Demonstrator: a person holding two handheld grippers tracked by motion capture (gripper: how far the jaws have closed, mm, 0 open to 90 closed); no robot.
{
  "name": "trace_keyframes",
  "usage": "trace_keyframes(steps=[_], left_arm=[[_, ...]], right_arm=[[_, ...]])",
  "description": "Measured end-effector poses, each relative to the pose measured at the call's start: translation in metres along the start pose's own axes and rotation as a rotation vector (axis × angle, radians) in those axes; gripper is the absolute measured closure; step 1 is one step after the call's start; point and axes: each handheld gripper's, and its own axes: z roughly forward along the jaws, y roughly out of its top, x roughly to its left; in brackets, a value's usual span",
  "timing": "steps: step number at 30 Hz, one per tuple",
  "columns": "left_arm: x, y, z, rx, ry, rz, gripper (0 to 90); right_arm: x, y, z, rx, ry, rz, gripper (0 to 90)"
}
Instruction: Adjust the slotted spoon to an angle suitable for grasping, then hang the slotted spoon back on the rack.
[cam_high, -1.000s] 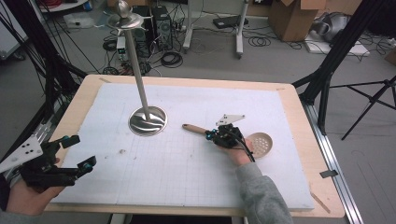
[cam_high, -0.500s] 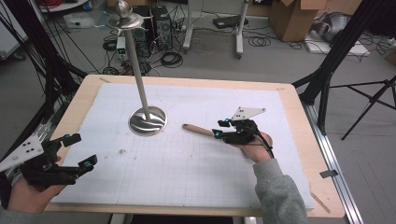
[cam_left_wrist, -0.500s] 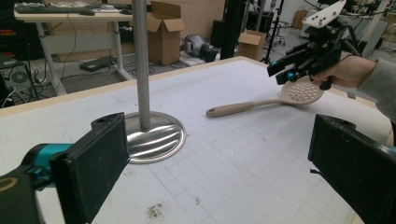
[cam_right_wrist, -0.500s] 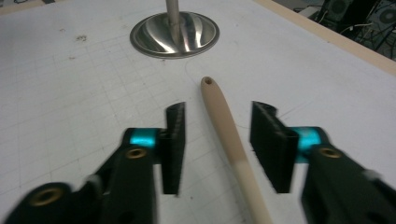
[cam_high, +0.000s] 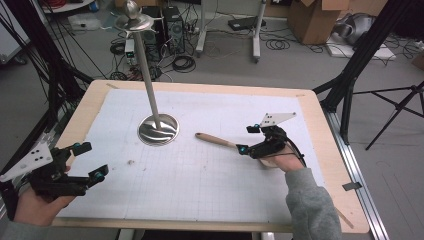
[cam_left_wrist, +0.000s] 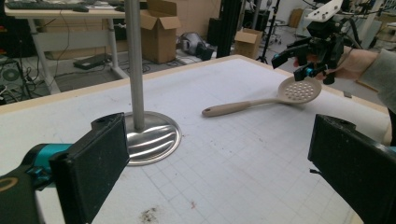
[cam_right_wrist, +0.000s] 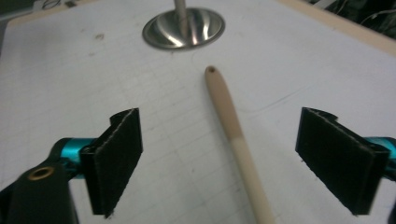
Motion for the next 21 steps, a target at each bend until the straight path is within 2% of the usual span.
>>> trace_keyframes(steps=[2, 7, 13, 21], left_arm=[[0.0, 0.0, 0.002, 0.001, -0.003, 0.001, 5.6], [0.001, 0.0, 0.006, 0.006, -0.009, 0.001, 5.6], [0.0, 0.003, 0.005, -0.006, -0.01, -0.001, 5.6], [0.0, 0.002, 0.007, -0.002, -0.011, 0.0, 5.6]], right_arm=[[0.0, 0.0, -0.003, 0.007, -0.005, -0.024, 13.3], [-0.004, 0.001, -0.011, -0.047, -0.031, -0.029, 11.5], [-0.006, -0.001, -0.013, -0.001, -0.042, -0.037, 11.5], [-0.011, -0.002, -0.013, 0.023, -0.03, -0.042, 12.1]])
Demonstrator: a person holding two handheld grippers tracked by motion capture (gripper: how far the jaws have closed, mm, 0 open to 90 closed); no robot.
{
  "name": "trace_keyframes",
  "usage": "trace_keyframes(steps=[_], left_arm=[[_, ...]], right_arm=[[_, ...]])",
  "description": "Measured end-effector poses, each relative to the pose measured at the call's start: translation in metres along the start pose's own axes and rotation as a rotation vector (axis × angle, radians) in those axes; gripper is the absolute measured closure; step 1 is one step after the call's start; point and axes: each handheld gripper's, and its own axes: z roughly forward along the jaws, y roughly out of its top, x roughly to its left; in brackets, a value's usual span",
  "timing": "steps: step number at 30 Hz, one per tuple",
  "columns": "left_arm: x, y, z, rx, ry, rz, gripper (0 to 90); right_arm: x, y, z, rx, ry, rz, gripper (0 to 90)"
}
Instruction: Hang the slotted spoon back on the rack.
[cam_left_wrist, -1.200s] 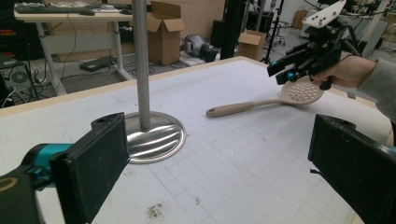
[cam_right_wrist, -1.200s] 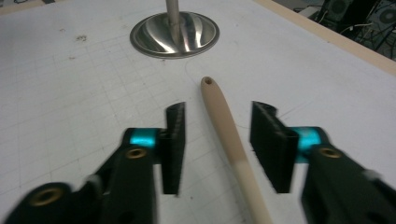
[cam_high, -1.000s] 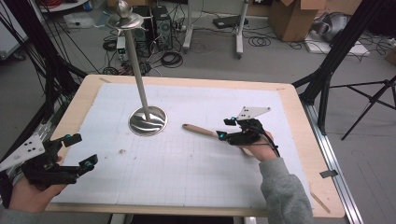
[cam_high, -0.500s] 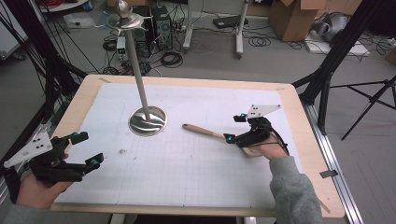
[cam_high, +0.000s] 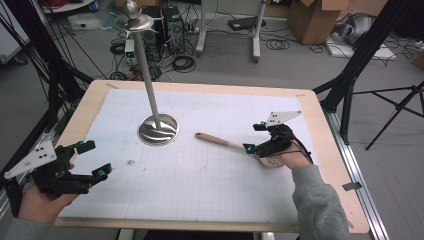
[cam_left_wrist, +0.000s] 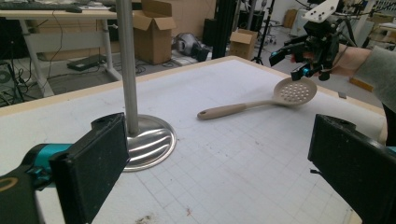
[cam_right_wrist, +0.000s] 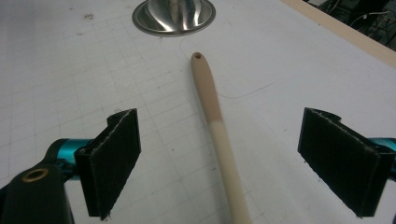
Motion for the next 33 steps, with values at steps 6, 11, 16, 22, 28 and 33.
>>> trace_keyframes(steps=[6, 11, 16, 22, 28, 33], left_arm=[[-0.001, -0.002, 0.003, 0.011, -0.004, 0.003, 5.6], [-0.001, -0.002, 0.002, 0.013, -0.003, 0.003, 5.6], [-0.001, -0.002, 0.001, 0.008, 0.001, 0.001, 5.6], [-0.001, -0.004, 0.001, 0.014, 0.002, 0.001, 5.6], [-0.002, -0.004, 0.002, 0.019, 0.0, 0.001, 5.6], [-0.002, -0.004, 0.001, 0.017, 0.002, 0.0, 5.6]], right_arm=[[-0.004, -0.003, 0.004, 0.025, 0.015, -0.015, 13.7], [-0.005, -0.002, 0.008, 0.071, 0.016, -0.037, 13.7], [-0.009, -0.004, 0.012, 0.079, 0.023, -0.039, 14.1], [-0.014, -0.008, 0.016, 0.108, 0.027, -0.058, 15.5], [-0.016, -0.009, 0.022, 0.162, 0.042, -0.071, 16.6], [-0.017, -0.006, 0.026, 0.183, 0.047, -0.077, 18.3]])
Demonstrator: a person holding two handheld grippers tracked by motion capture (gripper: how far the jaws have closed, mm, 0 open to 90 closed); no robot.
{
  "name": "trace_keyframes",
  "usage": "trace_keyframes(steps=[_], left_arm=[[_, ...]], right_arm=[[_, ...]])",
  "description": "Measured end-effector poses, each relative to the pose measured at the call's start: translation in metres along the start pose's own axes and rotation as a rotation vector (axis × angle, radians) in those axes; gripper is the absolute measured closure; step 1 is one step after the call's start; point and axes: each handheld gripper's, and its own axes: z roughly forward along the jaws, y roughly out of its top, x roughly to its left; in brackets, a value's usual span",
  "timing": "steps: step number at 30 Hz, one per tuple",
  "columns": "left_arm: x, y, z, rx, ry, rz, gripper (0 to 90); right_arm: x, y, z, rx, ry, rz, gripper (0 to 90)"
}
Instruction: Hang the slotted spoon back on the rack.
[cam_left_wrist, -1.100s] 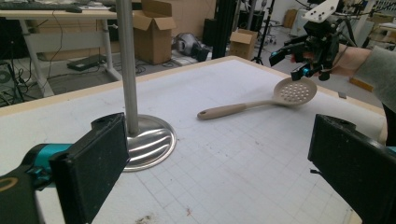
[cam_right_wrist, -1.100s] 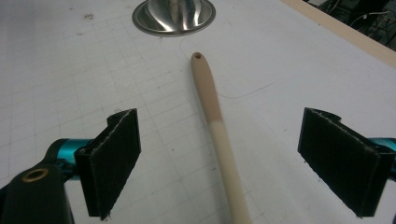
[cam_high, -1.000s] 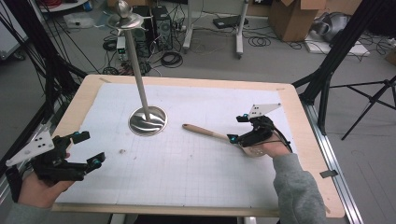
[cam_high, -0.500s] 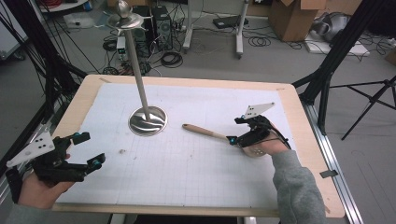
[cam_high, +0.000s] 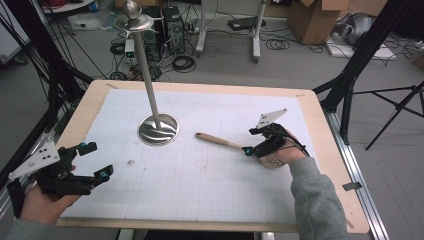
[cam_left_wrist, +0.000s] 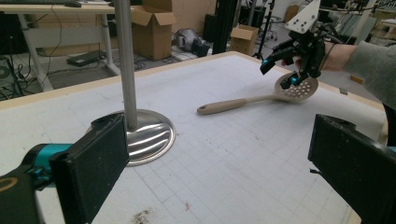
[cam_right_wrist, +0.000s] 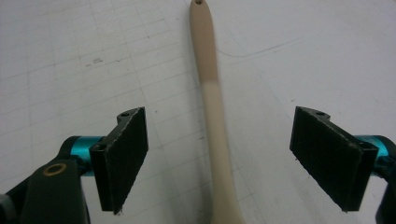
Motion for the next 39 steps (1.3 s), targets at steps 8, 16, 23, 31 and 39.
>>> trace_keyframes(steps=[8, 16, 23, 31, 39], left_arm=[[-0.001, -0.001, 0.0, 0.005, -0.001, 0.0, 5.6], [0.0, -0.001, -0.003, 0.003, 0.006, 0.002, 5.6], [0.0, -0.001, -0.004, 0.001, 0.008, 0.002, 5.6], [-0.001, -0.001, -0.005, 0.004, 0.008, 0.003, 5.6], [0.0, -0.002, -0.005, 0.002, 0.009, 0.001, 5.6]], right_arm=[[-0.004, -0.001, 0.012, 0.057, -0.006, -0.02, 22.5], [-0.006, -0.004, 0.024, 0.115, 0.022, -0.035, 27.5], [-0.006, -0.004, 0.027, 0.162, 0.032, -0.049, 39.1], [-0.006, -0.005, 0.029, 0.18, 0.034, -0.043, 47.1], [-0.006, -0.005, 0.03, 0.201, 0.026, -0.038, 55.1]])
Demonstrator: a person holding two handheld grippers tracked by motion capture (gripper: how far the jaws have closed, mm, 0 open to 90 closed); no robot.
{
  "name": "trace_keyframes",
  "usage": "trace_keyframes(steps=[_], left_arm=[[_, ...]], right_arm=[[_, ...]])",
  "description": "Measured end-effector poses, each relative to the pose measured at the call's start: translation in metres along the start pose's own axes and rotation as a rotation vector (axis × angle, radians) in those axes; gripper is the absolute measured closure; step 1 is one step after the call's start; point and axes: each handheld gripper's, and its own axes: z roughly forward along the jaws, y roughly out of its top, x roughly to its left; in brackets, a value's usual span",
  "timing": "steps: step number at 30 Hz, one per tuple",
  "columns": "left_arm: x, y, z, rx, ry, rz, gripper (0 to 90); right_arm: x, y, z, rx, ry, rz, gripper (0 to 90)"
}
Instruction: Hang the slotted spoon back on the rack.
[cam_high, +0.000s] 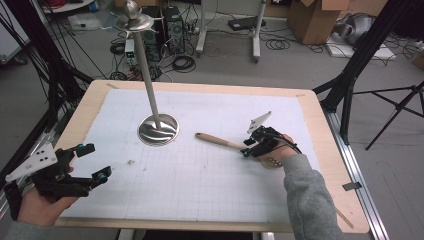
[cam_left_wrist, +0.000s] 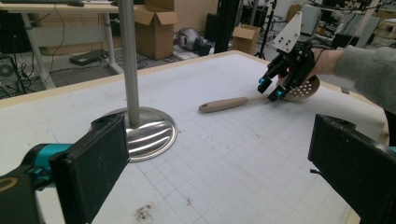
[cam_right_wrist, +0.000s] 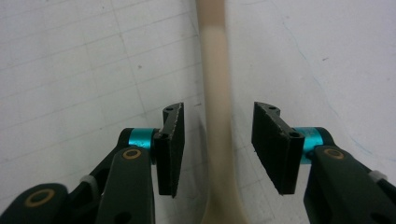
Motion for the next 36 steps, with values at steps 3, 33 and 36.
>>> trace_keyframes(steps=[3, 33, 36], left_arm=[[-0.0001, -0.0002, 0.0001, -0.001, 0.0, -0.003, 5.6], [-0.0001, 0.0007, -0.0012, -0.006, 0.0, -0.006, 5.6], [0.0001, 0.001, -0.0018, -0.006, -0.001, -0.005, 5.6]], right_arm=[[-0.0001, 0.0002, 0.0003, 0.009, -0.007, 0.0, 57.4], [0.0033, 0.001, 0.0018, 0.064, 0.023, 0.004, 77.8], [0.0045, 0.0019, -0.0008, 0.046, 0.041, 0.001, 77.9]])
